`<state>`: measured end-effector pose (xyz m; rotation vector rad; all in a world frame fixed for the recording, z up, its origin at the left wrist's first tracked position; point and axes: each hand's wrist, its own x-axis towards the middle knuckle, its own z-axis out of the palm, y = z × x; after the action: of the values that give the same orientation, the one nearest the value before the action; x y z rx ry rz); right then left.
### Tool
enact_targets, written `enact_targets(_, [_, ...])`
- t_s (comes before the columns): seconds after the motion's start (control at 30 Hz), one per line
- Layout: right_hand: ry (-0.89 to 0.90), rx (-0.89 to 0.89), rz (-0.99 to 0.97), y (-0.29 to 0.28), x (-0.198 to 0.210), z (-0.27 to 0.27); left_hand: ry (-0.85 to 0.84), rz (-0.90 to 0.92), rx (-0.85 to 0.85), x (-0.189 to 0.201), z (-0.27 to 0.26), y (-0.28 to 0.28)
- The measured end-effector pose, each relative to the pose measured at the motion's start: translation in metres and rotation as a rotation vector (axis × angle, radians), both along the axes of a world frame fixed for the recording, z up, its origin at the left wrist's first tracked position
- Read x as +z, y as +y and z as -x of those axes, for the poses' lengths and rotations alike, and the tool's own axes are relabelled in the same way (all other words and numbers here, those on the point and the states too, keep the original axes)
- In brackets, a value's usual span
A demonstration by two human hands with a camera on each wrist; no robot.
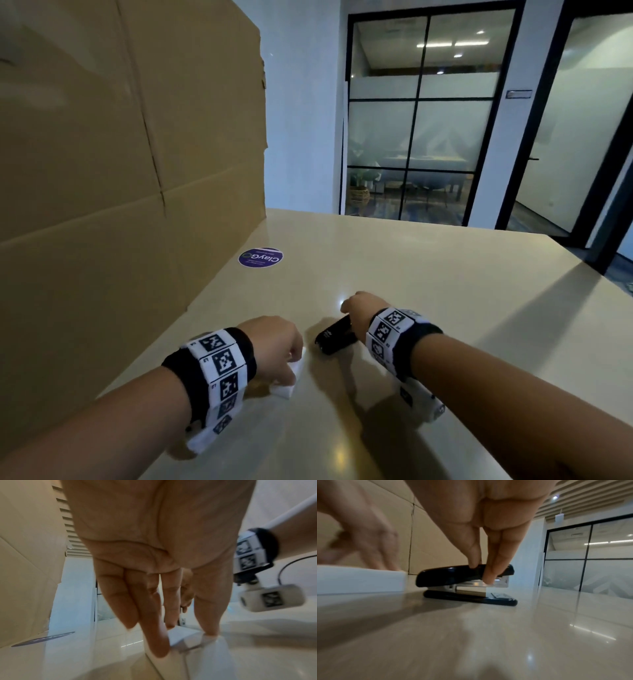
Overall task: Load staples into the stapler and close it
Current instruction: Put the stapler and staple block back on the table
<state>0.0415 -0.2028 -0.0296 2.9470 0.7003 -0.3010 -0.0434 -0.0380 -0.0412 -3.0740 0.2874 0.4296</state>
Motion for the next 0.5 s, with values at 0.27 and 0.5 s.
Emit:
enact_targets(0.27, [-0.09, 0.042, -0.124, 0.022, -0.005, -0.006, 0.012, -0.014, -0.098, 0.004, 0.001, -0.005])
enact_targets(0.5, [0.008, 0.08, 0.027, 0.013, 0.004, -0.007, -0.005, 0.021, -0.154, 0.003, -0.003, -0.001])
